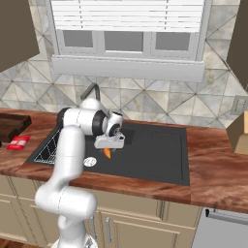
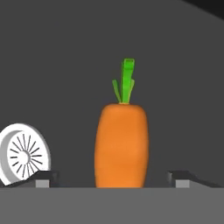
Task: Pick up all produce items and place them in the sink. Turn on the sink faucet to wash them. Then turn the sink off and put them in the tray.
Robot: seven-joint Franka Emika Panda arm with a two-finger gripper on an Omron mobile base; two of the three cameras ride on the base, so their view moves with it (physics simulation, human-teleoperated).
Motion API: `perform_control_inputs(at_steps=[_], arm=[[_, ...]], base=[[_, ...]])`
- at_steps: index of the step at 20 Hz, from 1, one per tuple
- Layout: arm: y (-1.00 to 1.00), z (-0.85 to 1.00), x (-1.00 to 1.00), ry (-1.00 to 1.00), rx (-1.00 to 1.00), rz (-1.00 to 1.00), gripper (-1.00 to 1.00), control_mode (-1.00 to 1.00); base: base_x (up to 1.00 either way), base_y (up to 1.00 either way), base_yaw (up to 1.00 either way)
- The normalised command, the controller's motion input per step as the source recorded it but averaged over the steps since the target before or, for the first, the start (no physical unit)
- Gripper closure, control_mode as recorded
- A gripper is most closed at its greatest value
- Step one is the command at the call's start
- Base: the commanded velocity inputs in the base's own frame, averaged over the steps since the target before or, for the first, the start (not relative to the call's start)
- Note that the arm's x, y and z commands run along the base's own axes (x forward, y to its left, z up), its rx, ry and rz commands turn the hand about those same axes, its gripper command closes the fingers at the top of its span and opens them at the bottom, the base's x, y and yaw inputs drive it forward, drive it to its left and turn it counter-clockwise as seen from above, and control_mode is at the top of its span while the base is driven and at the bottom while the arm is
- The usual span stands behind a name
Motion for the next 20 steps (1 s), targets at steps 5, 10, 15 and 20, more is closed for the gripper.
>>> perform_control_inputs(at_steps=[5, 10, 15, 20], arm=[[0.0, 0.45, -0.16, -0.11, 0.0, 0.0, -1.0, -1.0], [0.0, 0.49, -0.21, -0.13, 0.0, 0.0, -1.0, -1.0], [0.0, 0.52, -0.29, -0.13, 0.0, 0.0, -1.0, -1.0], [0.0, 0.51, -0.38, -0.17, 0.0, 0.0, -1.0, -1.0]], base=[[0.0, 0.0, 0.0], [0.0, 0.0, 0.0], [0.0, 0.0, 0.0], [0.0, 0.0, 0.0]])
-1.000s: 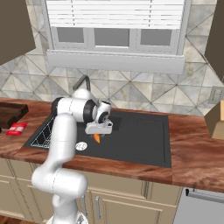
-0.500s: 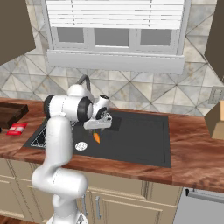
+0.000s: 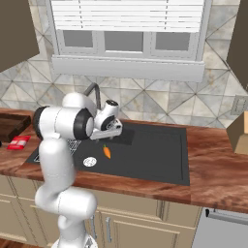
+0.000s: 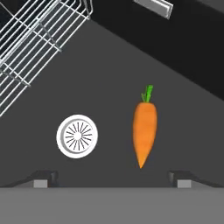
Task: Pick up all produce items and place them in the sink. Turn on the sink faucet to wash them. Then turn the sink off and put them in the tray.
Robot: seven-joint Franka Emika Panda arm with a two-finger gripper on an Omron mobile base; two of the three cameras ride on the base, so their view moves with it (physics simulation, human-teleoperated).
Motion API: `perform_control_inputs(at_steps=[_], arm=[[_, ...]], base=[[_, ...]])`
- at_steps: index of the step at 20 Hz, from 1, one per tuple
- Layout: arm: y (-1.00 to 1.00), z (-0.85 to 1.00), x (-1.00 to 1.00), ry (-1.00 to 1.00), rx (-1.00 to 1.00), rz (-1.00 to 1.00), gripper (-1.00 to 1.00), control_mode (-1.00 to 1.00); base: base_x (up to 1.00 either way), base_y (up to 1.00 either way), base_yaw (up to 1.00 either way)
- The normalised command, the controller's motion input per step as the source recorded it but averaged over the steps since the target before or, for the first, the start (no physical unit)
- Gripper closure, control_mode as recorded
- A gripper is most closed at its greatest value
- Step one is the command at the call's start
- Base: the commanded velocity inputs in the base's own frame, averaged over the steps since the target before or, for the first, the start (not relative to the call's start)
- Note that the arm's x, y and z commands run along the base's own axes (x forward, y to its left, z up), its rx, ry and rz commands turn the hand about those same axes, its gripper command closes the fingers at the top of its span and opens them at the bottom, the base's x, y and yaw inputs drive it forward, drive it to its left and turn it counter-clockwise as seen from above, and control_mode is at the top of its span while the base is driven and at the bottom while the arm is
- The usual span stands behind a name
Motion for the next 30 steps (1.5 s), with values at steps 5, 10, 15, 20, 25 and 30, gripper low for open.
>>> perform_control_inputs(at_steps=[5, 10, 15, 20, 25, 30], arm=[[0.0, 0.54, -0.45, -0.2, 0.0, 0.0, -1.0, -1.0], [0.0, 0.54, -0.5, -0.21, 0.0, 0.0, -1.0, -1.0], [0.0, 0.51, -0.53, -0.19, 0.01, 0.0, -1.0, -1.0], [-0.03, 0.49, -0.48, -0.13, 0.07, -0.03, -1.0, -1.0], [-0.1, 0.58, -0.27, -0.05, 0.11, -0.06, -1.0, -1.0], [-0.06, 0.45, -0.03, 0.01, 0.1, -0.08, -1.0, -1.0]], base=[[0.0, 0.0, 0.0], [0.0, 0.0, 0.0], [0.0, 0.0, 0.0], [0.0, 0.0, 0.0], [0.0, 0.0, 0.0], [0.0, 0.0, 0.0]])
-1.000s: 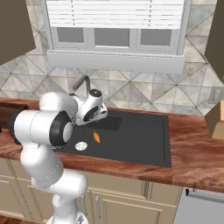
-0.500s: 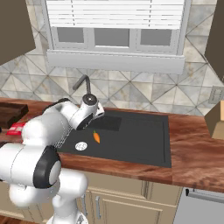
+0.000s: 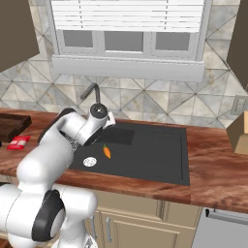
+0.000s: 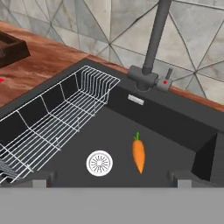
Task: Pick up all produce items and place them in the sink. Turn on the sink faucet to wash them. Then turn the sink off and put them in the tray.
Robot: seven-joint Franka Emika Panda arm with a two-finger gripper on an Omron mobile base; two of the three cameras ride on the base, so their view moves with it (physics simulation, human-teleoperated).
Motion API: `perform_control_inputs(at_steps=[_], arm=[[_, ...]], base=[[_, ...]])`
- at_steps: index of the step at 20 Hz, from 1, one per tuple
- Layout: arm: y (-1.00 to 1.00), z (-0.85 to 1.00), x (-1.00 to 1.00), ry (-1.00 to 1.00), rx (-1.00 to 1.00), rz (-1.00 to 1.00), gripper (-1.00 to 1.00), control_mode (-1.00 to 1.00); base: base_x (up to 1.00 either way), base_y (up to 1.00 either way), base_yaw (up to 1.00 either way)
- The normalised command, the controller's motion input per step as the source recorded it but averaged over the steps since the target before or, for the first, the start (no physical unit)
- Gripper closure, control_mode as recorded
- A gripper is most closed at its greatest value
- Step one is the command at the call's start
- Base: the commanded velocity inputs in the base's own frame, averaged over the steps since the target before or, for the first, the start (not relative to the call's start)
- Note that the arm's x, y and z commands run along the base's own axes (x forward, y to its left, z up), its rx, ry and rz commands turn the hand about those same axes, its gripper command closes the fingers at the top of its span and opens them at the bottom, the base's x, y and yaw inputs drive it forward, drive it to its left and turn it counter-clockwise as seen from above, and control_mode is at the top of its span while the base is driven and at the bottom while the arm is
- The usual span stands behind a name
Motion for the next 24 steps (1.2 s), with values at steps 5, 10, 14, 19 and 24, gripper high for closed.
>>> perform_control_inputs(at_steps=[5, 10, 14, 19, 24], arm=[[0.0, 0.16, 0.0, 0.0, 0.09, -0.02, -1.0, -1.0], [-0.01, 0.01, 0.03, 0.0, 0.1, 0.0, -1.0, -1.0], [0.0, 0.0, 0.19, 0.0, 0.09, 0.0, -1.0, -1.0], [0.0, 0.0, 0.11, -0.04, 0.0, 0.0, -1.0, -1.0], [-0.02, 0.0, 0.0, -0.13, 0.0, 0.0, -1.0, -1.0]], base=[[0.0, 0.0, 0.0], [0.0, 0.0, 0.0], [0.0, 0.0, 0.0], [0.0, 0.0, 0.0], [0.0, 0.0, 0.0]])
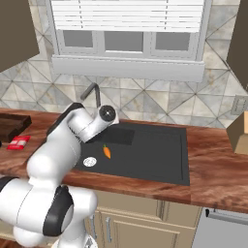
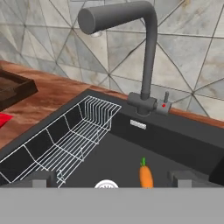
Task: Pick up all produce items and place them in the sink. Turn on the sink faucet to wash them. Then turn the sink off and put them in the tray.
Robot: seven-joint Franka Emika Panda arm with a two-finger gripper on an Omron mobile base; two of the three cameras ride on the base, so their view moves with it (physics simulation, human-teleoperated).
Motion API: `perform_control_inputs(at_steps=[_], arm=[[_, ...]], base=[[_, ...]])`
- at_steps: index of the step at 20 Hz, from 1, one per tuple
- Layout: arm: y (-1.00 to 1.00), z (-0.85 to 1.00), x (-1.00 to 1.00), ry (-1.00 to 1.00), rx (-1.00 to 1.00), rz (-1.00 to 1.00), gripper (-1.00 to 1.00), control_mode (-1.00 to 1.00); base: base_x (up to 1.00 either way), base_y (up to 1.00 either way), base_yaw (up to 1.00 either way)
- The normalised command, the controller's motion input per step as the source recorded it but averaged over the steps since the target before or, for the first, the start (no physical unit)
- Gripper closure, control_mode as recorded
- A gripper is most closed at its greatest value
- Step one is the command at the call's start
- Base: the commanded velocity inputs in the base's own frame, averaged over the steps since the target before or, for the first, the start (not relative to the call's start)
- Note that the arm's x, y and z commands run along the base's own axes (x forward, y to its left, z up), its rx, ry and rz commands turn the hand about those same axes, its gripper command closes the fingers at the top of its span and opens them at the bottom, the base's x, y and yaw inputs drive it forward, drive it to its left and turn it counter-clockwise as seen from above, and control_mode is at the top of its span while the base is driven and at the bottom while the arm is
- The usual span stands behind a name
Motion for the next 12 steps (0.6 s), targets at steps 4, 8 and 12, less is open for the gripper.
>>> perform_control_inputs(at_steps=[4, 8, 12], arm=[[-0.12, 0.0, 0.0, -0.13, 0.01, 0.0, -1.0, -1.0], [-0.04, 0.0, 0.01, -0.07, 0.01, 0.0, -1.0, -1.0], [0.0, 0.0, 0.11, -0.02, 0.0, 0.0, -1.0, -1.0]], base=[[0.0, 0.0, 0.0], [0.0, 0.0, 0.0], [0.0, 0.0, 0.0]])
